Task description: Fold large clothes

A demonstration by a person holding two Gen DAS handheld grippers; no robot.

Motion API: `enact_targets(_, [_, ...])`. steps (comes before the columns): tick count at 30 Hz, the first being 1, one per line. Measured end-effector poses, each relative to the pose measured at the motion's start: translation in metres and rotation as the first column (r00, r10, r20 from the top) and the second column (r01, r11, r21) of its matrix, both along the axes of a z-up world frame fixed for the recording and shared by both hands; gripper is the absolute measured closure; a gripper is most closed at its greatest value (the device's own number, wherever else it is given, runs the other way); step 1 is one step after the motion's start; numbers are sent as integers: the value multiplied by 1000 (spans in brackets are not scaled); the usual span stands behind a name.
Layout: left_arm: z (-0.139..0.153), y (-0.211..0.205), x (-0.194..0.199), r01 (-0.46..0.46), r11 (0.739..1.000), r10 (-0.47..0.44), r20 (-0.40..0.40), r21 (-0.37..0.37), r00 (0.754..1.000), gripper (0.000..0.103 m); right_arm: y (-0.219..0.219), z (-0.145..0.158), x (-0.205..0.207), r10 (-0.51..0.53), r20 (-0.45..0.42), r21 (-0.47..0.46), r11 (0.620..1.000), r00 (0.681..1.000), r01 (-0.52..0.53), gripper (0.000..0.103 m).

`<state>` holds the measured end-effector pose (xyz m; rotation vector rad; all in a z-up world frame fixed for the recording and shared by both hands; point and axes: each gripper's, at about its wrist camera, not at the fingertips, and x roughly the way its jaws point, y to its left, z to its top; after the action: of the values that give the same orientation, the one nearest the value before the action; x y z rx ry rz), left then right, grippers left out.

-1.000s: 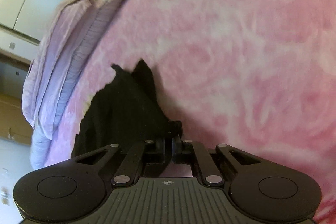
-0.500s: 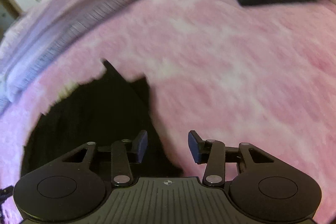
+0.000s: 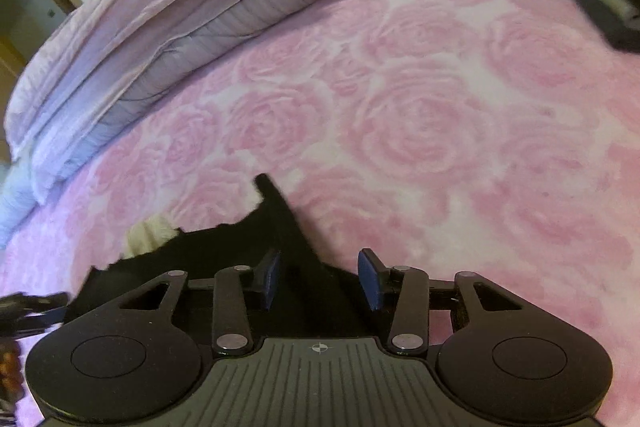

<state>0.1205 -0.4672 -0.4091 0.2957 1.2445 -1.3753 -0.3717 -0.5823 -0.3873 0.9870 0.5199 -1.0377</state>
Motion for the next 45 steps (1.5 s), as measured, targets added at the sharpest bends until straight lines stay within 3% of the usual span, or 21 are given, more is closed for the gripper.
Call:
enact_targets(4, [13,13,-1,-20,990,40,144,-139,989,101,3,9,1,-38,-68,-120,992,997,30,103])
enact_targets(5, [10,14,2,-42,989,64,159,-142,985,100,2,7,-1,-64,-74,-121,991,995,54,103])
enact_targets(7, [-4,10,-4,-10,996,28,204,-90,979,99,-2,-7,0,-68,-109,-80,995,992,60,103])
enact_targets(10, [-7,7,-24,60,996,-34,336,-65,941,93,-6,-18,11,-45,-170,-31,999,984,40,100])
enact_targets(11, [-4,8,-26,47,997,-23,341,-61,940,86,-7,-15,13,-57,-186,-27,998,981,53,93])
enact_targets(12, [-1,10,-26,26,998,-4,336,-63,942,82,-6,-11,13,-66,-202,-28,998,977,61,77])
enact_targets(13, [5,14,-27,-2,998,25,340,-67,940,74,-4,-5,14,-79,-235,-36,997,969,73,69])
enact_targets(14, [13,19,-27,-34,996,59,357,-77,932,74,2,5,16,-97,-275,-64,995,957,83,63])
enact_targets(17, [40,43,-33,-49,992,88,353,-119,932,74,37,36,19,-96,-323,-150,987,942,50,63])
enact_targets(21, [58,83,-56,-6,992,52,352,-129,935,74,94,55,24,1,-310,-145,988,951,-48,63])
enact_targets(25, [31,100,-74,-8,1000,9,367,-5,930,74,116,25,31,86,-338,-47,993,937,-108,63])
enact_targets(27, [24,106,-79,-31,1000,28,379,1,925,74,115,-1,30,110,-367,-15,992,924,-124,63])
enact_targets(34, [58,106,-103,-82,991,28,441,104,897,67,126,27,28,98,-368,-8,994,925,-109,59])
enact_targets(36, [72,116,-116,-82,987,12,440,141,898,60,138,38,26,106,-363,16,994,926,-108,46])
enact_targets(38, [81,126,-133,-87,981,-3,458,174,889,52,154,48,27,139,-362,28,990,922,-138,44])
enact_targets(43, [94,161,-178,-93,965,-25,438,244,899,39,197,66,27,189,-339,58,982,922,-180,43])
enact_targets(45, [98,177,-195,-97,959,-28,426,268,904,39,214,70,25,198,-330,80,980,923,-181,42])
